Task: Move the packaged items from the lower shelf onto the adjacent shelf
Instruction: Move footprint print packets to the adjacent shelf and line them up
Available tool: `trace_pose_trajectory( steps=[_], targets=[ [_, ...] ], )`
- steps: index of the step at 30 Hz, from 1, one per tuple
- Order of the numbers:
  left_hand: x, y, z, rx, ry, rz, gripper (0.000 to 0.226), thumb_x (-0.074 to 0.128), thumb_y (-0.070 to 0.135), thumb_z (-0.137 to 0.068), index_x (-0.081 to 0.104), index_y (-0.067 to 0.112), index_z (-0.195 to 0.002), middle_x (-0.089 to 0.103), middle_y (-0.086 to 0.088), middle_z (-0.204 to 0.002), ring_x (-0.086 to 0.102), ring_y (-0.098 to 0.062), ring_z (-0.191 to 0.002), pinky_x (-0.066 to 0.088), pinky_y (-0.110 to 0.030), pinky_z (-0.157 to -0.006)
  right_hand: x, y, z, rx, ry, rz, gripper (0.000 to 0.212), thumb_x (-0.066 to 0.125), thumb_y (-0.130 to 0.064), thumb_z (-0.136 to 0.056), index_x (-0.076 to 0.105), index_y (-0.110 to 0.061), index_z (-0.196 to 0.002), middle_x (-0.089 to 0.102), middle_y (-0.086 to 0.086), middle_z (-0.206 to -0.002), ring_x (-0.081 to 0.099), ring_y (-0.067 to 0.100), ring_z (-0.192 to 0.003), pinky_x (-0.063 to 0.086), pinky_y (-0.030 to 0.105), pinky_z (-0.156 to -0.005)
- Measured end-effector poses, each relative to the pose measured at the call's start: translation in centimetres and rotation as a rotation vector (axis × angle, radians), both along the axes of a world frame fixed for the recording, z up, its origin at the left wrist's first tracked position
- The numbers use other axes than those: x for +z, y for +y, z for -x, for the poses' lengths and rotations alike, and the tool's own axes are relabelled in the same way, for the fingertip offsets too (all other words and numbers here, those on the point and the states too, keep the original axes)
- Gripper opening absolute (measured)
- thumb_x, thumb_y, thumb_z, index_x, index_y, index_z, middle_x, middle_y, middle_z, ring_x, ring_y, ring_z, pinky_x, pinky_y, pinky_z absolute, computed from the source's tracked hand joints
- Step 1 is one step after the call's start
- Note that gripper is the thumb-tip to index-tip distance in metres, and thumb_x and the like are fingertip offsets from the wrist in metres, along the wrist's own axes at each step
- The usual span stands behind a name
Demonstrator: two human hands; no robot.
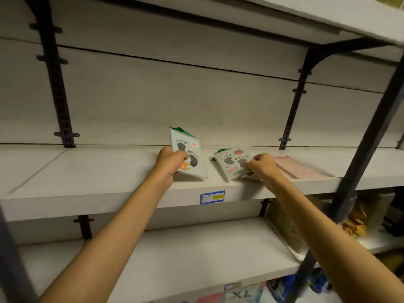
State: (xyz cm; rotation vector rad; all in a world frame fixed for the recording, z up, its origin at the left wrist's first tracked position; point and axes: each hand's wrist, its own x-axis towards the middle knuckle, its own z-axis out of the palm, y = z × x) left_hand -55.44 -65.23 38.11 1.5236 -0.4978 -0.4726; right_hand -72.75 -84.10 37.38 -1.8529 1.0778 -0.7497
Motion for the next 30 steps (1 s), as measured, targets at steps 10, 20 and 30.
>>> trace_pose_trajectory(
  steps=[10,20,30],
  targets=[
    [-0.5,-3.2,2.0,-0.03,-0.151,-0.258,0.027,0.065,0.006,-0.088,0.049,0.009,-0.109,0.065,-0.014,-0.115,0.064,-0.026,-0.103,0.05,-0.031,-0.081,-0.2,-2.8,1.0,0.088,0.495,0.351,0.032,0.064,-0.026,-0.086,0.07,-0.005,-0.109,0.07,0.014,-0.108,0.063,0.027,-0.098,0.054,0.037,-0.083],
    [-1.2,-3.6,1.9,-0.066,-0.441,-0.707,0.042,0.061,0.038,-0.088,0.054,0.01,-0.117,0.06,-0.011,-0.117,0.056,-0.026,-0.109,0.048,-0.034,-0.086,-1.0,-3.1,1.8,0.189,0.387,0.448,0.034,0.066,-0.029,-0.088,0.072,-0.015,-0.118,0.069,0.009,-0.122,0.064,0.024,-0.105,0.047,0.028,-0.082],
    [-2.5,-3.4,1.7,-0.055,-0.698,-0.944,0.07,0.05,0.057,-0.09,0.04,0.017,-0.146,0.032,-0.013,-0.145,0.028,-0.029,-0.137,0.035,-0.04,-0.102,-1.9,-3.1,1.9,0.204,0.312,0.467,0.032,0.067,-0.031,-0.088,0.074,-0.011,-0.113,0.07,0.009,-0.123,0.063,0.024,-0.112,0.041,0.024,-0.078]
  ],
)
